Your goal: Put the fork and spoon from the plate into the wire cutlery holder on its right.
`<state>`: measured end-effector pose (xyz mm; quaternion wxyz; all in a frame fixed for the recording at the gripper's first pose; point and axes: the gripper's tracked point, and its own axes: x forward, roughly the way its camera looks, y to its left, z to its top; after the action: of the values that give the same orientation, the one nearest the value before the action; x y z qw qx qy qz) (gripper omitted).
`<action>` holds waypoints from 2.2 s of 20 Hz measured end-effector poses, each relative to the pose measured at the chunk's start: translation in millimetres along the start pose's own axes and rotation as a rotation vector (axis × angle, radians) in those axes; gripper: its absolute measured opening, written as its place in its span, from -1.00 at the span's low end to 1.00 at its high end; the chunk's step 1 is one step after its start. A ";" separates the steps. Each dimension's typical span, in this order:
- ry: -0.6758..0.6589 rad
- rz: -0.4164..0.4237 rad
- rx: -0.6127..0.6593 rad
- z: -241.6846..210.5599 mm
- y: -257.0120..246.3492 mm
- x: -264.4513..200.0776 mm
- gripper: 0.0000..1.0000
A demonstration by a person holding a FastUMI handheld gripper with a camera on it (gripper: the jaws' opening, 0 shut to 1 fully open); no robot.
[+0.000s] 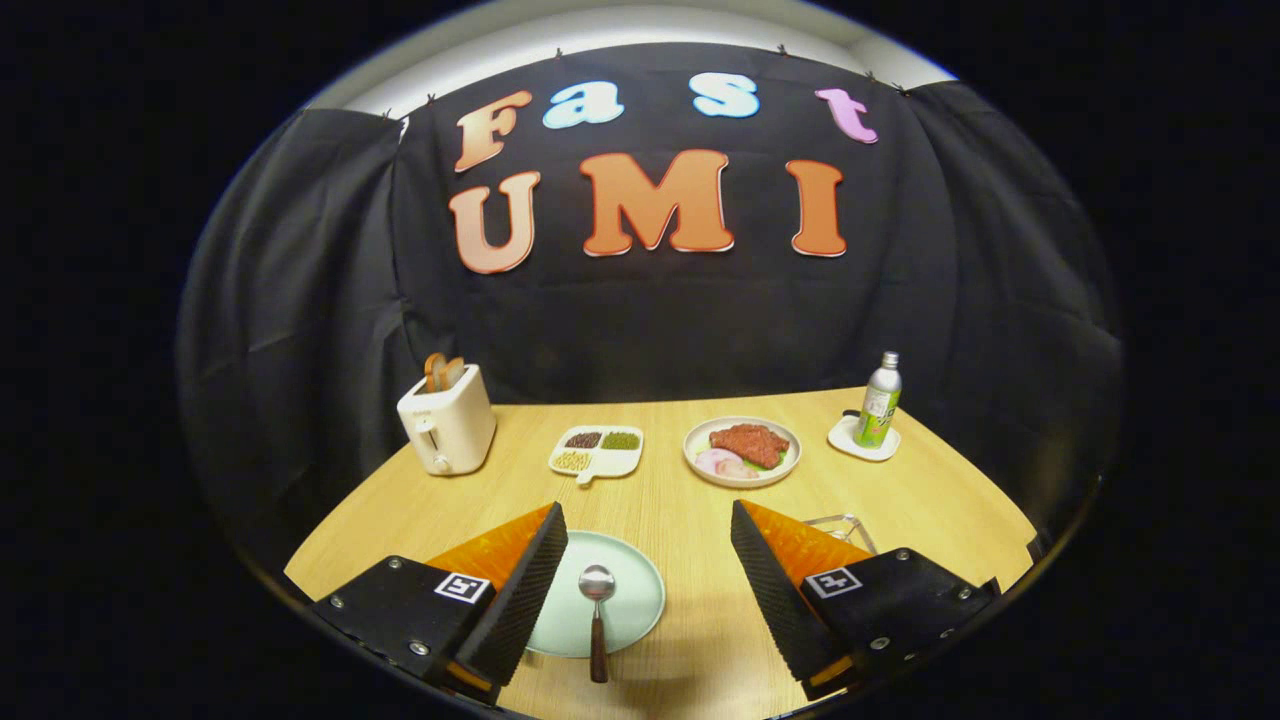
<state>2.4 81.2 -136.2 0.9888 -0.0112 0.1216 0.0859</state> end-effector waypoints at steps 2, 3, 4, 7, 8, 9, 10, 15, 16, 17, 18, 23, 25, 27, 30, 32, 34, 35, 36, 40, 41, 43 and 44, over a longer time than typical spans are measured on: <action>0.047 0.013 -0.025 -21.3 10.4 11.6 0.97; 0.071 0.015 -0.036 -31.3 13.7 17.1 0.97; 0.092 0.014 -0.044 -40.9 15.2 21.3 0.98; 0.159 0.016 -0.076 -67.6 23.1 32.8 0.97; 0.178 0.021 -0.091 -76.2 25.9 36.0 0.97; 0.205 0.026 -0.109 -85.1 28.8 37.0 0.97; 0.226 0.035 -0.125 -93.5 31.8 39.5 0.95; 0.350 0.057 -0.173 -131.2 38.1 45.8 0.87; 0.370 0.060 -0.170 -137.7 38.3 47.4 0.83; 0.389 0.065 -0.166 -142.9 39.3 46.9 0.78; 0.406 0.067 -0.164 -148.0 40.4 48.7 0.67; 0.466 0.078 -0.180 -167.2 43.7 49.4 0.13; 0.485 0.071 -0.192 -173.6 42.0 49.7 -0.10; 0.497 0.070 -0.191 -177.2 43.6 52.3 -0.28; 0.509 0.053 -0.185 -178.8 41.6 55.6 -0.68; 0.519 0.049 -0.172 -178.1 39.8 55.1 -0.79; 0.532 0.048 -0.152 -176.9 40.5 56.7 -0.88; 0.540 0.050 -0.148 -173.9 39.7 55.8 -0.90; 0.539 0.056 -0.145 -170.2 39.0 54.1 -0.90; 0.548 0.090 -0.174 -143.1 31.5 38.3 -0.90; 0.550 0.095 -0.188 -134.2 26.5 33.7 -0.90; 0.559 0.106 -0.204 -116.1 13.4 22.5 -0.90; 0.564 0.102 -0.193 -106.1 5.4 16.6 -0.90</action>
<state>-8.0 84.7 -243.2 0.9048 -0.1225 0.3829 0.1402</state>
